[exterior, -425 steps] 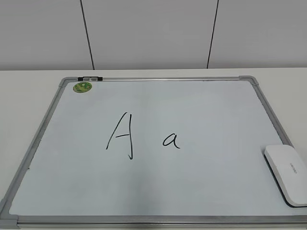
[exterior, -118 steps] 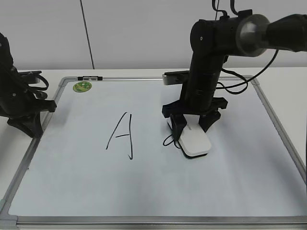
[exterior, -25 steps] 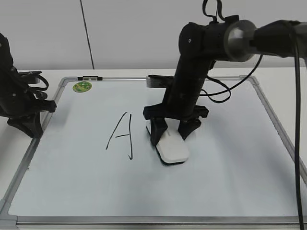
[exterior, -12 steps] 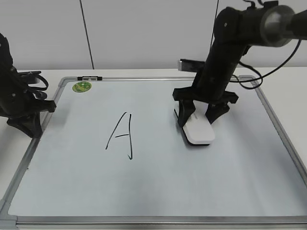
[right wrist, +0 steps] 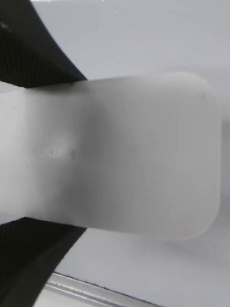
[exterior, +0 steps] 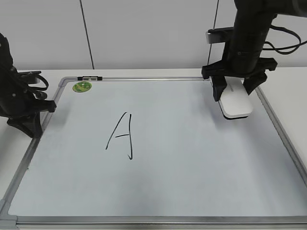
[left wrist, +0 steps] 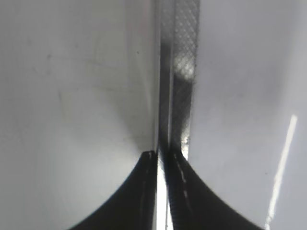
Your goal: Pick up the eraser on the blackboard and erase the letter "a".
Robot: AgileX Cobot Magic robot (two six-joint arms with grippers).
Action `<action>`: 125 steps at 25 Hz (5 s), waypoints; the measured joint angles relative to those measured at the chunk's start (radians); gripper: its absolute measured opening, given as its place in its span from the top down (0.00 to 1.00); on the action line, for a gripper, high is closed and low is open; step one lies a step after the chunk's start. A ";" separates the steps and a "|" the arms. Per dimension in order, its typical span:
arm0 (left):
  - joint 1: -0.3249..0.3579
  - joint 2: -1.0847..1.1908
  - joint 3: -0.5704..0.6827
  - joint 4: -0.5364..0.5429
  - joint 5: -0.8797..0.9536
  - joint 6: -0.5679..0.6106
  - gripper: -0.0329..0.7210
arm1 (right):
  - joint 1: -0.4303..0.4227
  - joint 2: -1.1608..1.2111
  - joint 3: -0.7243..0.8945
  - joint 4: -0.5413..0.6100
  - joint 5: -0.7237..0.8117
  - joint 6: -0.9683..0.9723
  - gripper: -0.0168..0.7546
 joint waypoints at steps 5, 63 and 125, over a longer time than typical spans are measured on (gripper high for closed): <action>0.000 0.000 0.000 0.000 0.000 0.000 0.88 | -0.106 0.000 0.014 0.030 0.000 -0.014 0.30; 0.000 0.000 0.000 -0.015 0.000 0.000 0.88 | -0.311 0.111 0.094 0.197 -0.002 -0.180 0.30; -0.050 -1.036 0.313 0.255 0.208 -0.085 0.36 | -0.207 -0.723 0.350 0.204 0.024 -0.143 0.30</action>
